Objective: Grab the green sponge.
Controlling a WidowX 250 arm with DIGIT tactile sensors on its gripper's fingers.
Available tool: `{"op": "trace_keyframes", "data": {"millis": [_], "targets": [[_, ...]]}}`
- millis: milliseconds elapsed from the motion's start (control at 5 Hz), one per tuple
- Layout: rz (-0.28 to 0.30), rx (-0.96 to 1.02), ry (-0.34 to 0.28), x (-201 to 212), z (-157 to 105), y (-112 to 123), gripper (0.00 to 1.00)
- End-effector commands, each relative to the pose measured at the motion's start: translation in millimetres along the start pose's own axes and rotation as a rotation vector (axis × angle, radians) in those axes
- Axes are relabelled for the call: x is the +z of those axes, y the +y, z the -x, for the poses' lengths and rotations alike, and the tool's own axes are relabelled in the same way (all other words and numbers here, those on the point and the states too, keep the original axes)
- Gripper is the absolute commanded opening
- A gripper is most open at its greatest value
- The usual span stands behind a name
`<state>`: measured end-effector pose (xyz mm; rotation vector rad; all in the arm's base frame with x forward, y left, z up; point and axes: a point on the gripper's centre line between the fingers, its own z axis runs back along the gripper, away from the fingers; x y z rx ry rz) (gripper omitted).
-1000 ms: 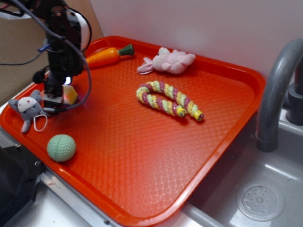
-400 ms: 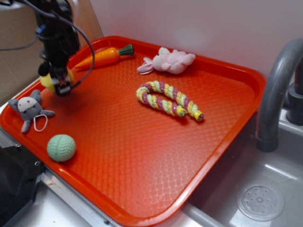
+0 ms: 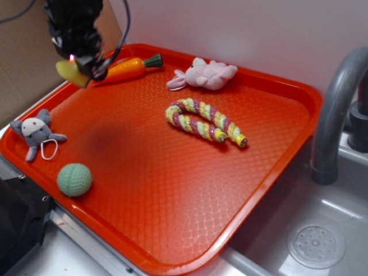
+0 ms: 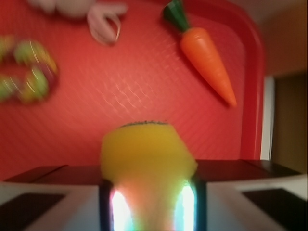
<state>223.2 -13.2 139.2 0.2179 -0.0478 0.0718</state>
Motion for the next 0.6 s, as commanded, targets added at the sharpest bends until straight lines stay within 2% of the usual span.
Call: {"op": "trace_keyframes", "data": {"millis": [0,200,400], "targets": [[0.088,0.137,-0.010,86,-7,-30,0.00],[0.093,0.132,-0.010,89,-4,-30,0.00],[0.104,0.090,-0.031,72,-14,-25,0.11]]}}
